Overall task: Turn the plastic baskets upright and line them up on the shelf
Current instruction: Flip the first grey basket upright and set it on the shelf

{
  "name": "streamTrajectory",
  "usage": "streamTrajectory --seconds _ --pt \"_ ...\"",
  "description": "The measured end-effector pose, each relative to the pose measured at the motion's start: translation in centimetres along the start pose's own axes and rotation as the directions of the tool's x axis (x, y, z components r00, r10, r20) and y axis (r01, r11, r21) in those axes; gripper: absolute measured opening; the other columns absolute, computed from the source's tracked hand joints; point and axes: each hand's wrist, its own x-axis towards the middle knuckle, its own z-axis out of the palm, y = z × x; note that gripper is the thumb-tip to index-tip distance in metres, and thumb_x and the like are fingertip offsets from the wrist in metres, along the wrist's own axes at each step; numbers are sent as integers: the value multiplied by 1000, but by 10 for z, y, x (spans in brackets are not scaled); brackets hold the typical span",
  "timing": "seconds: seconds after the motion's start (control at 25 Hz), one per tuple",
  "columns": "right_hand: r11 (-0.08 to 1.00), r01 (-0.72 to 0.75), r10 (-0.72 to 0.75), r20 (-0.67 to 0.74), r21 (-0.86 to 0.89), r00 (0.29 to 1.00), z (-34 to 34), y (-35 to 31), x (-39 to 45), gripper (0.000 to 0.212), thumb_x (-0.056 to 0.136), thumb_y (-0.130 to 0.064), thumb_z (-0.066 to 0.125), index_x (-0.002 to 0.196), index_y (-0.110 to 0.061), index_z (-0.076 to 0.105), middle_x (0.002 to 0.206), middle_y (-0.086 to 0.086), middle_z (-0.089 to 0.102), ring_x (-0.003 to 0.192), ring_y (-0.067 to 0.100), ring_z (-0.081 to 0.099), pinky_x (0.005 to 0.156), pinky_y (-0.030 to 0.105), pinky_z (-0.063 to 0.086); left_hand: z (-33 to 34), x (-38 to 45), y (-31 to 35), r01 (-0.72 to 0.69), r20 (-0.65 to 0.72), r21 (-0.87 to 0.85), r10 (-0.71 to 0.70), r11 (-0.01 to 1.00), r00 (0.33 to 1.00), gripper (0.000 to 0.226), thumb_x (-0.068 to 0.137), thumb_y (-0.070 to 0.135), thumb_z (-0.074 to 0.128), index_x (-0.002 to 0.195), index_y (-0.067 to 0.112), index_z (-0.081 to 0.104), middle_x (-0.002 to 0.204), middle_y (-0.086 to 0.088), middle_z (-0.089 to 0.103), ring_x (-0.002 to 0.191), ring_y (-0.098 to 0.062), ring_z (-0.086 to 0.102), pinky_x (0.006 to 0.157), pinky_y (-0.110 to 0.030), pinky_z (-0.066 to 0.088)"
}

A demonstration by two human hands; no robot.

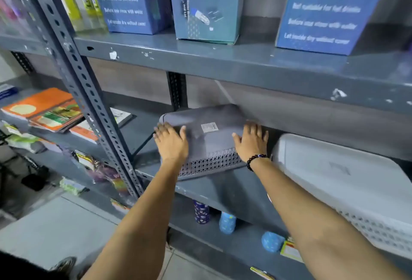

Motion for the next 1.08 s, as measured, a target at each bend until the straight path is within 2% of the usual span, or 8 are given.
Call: streamTrajectory --seconds 0.12,0.48,0.64,0.76,0.84,0.92,1.0,1.08 --pt "983 -156 152 50 93 987 7 -4 32 68 95 -44 35 143 2 29 151 22 30 141 36 24 114 55 18 1 30 -8 253 48 -133 -249 958 967 71 100 44 21 149 -6 10 157 -26 13 146 -37 13 121 -46 12" --pt "842 -461 413 215 281 885 2 -14 67 67 94 -49 29 144 -4 30 148 21 34 134 36 37 107 47 31 0 58 6 478 153 -285 -453 831 878 65 98 51 23 136 0 37 143 -23 45 129 -38 47 102 -46 39" --pt "661 -597 568 216 455 794 -9 -20 61 67 92 -53 30 142 -7 33 147 20 34 133 36 36 107 50 30 -12 61 13 402 89 -423 -404 812 910 64 97 52 25 133 1 39 140 -22 49 126 -38 50 99 -46 41" --pt "548 -594 677 104 589 729 -23 -28 41 66 93 -54 31 138 -7 38 144 21 36 132 37 37 105 49 31 -30 59 21 208 -45 -601 -293 771 955 54 99 46 29 125 1 44 132 -20 55 120 -36 53 91 -38 40" --pt "418 -438 731 -9 796 682 -33 -31 25 57 96 -45 33 137 -7 43 140 23 40 128 36 41 101 38 33 -47 52 26 16 -148 -778 -208 628 967 41 101 35 33 120 2 48 119 -19 60 110 -31 55 83 -30 38" --pt "137 -130 763 -21 982 647 -41 -29 12 48 91 -40 41 121 -7 59 126 21 55 118 34 51 92 32 35 -59 49 26 -76 -185 -915 -244 396 952 28 101 26 36 112 5 52 102 -8 60 98 -22 52 79 -27 43" --pt "-221 85 787 127 971 603 -42 -26 -5 50 78 -47 47 103 -9 68 102 12 67 102 30 60 86 33 43 -68 52 12 13 -19 -995 -315 97 949 27 102 26 37 114 8 52 109 -6 62 102 -23 54 82 -21 48" --pt "-389 86 734 252 917 631 -31 -20 -26 63 80 -55 49 119 -8 62 117 10 65 113 26 57 97 35 43 -63 52 -17 193 203 -979 -248 -66 947 35 101 35 37 118 11 56 122 -9 64 108 -25 58 93 -31 50"
